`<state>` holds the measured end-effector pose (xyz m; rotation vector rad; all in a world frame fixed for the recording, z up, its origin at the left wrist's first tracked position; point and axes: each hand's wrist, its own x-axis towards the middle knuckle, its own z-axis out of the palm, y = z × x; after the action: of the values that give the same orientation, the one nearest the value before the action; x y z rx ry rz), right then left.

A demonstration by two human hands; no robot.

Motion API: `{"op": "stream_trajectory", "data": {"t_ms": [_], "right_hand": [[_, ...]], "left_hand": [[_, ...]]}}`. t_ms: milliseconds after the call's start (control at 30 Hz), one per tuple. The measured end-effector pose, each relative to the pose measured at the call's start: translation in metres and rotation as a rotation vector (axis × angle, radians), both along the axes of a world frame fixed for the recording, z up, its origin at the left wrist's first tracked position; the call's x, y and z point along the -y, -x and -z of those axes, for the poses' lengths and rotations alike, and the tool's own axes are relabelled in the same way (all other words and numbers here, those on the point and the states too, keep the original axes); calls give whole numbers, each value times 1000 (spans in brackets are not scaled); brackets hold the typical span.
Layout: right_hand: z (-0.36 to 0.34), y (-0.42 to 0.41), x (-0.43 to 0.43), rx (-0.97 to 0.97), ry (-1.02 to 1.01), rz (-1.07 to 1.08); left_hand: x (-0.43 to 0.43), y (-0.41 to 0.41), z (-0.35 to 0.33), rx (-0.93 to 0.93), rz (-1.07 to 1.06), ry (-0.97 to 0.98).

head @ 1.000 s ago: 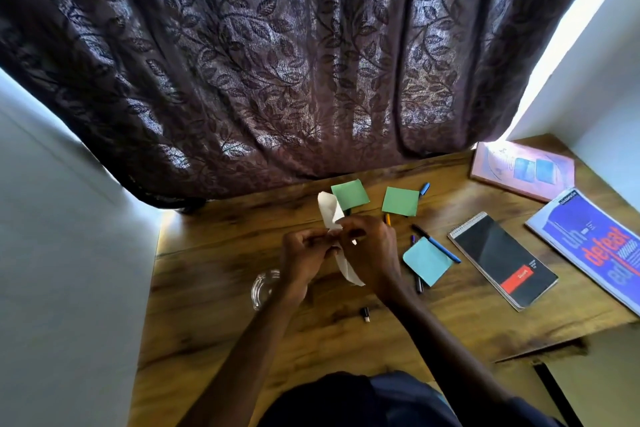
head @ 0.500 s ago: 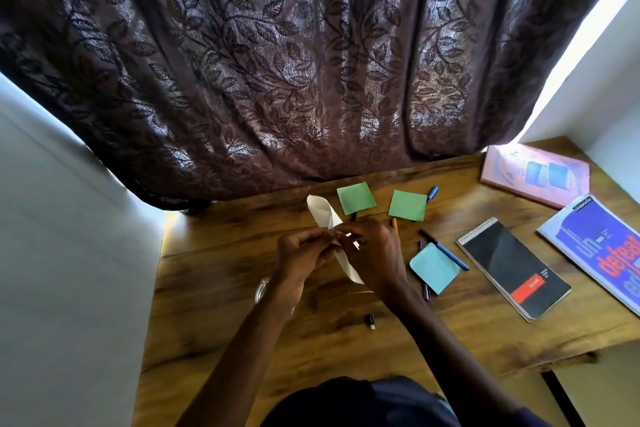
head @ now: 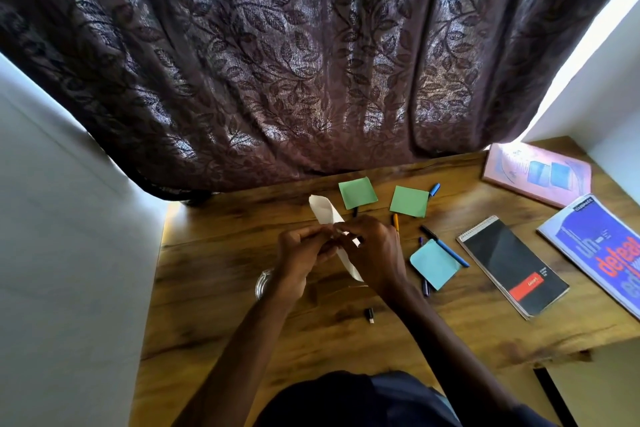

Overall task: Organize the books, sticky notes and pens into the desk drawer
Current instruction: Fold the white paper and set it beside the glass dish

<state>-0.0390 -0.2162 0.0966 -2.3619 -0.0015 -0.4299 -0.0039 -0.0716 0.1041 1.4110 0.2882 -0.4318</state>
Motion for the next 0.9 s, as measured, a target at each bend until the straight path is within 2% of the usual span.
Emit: {"op": "stream_trajectory", "data": {"t_ms": [100,200,433,600,800,900], "right_hand": [[5,-1,1,-47,-4,-4],[4,-2,4,-62,36,-35],[-4,-10,14,-94,127,-161],[-12,-11,27,-126,165,-153],[-11,-10,51,-279,146,-196],[-4,-7,52,-326,150,-236]], "left_hand": [[-2,-3,-7,-18,19,-6],[-4,-7,-14,2,58,-94],[-9,-19,-19,328,202,-492],[-12,-18,-22,409,314,-533],[-21,-12,-2,615,310,-652],[-21,-9,7,624,430,-704]]}}
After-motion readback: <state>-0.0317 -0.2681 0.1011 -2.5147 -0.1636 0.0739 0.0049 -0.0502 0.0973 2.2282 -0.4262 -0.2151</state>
